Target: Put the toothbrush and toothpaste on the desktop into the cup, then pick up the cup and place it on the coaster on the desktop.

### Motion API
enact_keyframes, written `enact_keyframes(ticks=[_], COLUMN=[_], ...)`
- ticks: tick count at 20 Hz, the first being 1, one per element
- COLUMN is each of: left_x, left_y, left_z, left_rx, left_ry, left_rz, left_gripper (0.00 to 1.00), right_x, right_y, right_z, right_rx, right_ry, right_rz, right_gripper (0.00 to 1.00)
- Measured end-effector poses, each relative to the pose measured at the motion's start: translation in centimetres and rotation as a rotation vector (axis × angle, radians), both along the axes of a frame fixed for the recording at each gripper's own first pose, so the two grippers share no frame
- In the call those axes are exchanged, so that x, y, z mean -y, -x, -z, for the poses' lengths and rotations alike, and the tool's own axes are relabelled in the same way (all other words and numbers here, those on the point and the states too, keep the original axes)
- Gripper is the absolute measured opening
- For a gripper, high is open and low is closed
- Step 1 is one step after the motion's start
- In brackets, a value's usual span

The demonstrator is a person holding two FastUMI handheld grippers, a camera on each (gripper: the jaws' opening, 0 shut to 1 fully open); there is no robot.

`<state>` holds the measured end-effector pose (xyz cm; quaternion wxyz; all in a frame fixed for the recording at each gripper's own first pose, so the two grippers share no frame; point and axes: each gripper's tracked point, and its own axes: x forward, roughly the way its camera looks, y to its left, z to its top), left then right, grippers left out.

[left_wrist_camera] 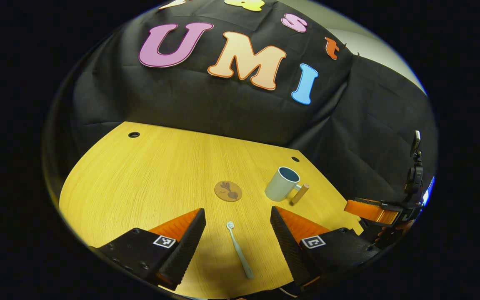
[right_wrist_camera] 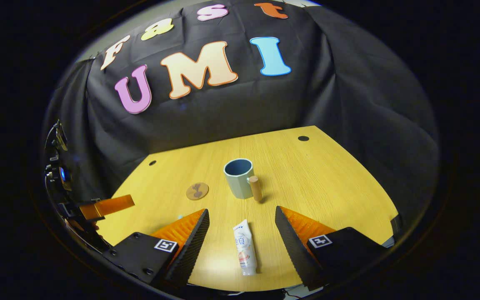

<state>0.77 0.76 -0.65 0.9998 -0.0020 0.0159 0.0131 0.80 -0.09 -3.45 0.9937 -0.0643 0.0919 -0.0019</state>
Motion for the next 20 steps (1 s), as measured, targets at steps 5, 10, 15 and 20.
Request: enact_keyframes(ticks=[5,10,15,20], left_x=[-0.7,-1.4,-2.9,-4.0], left_y=[0.4,0.8,1.4,2.1], left_z=[0.5,1.1,1.6,2.4], left_rx=[-0.007,-0.021,-0.027,-0.046], left_ry=[-0.031,-0.037,-0.023,-0.019], left_rz=[-0.011,-0.031,-0.071,-0.104], left_gripper=[0.93,0.93,0.93,0.93], right_x=[-0.5,-0.3,-0.6,-0.7], right_y=[-0.8,-2.5,-4.4,-6.5], right_z=[2.4,4.7,7.2,9.6], right_rx=[-0.157,-0.327,-0.45,-0.558], right_ry=[0.085,0.161,0.196,0.219], right_rz=[-0.023,-0.028,-0.033,-0.014], right_gripper=[0.93,0.99,0.93,0.96])
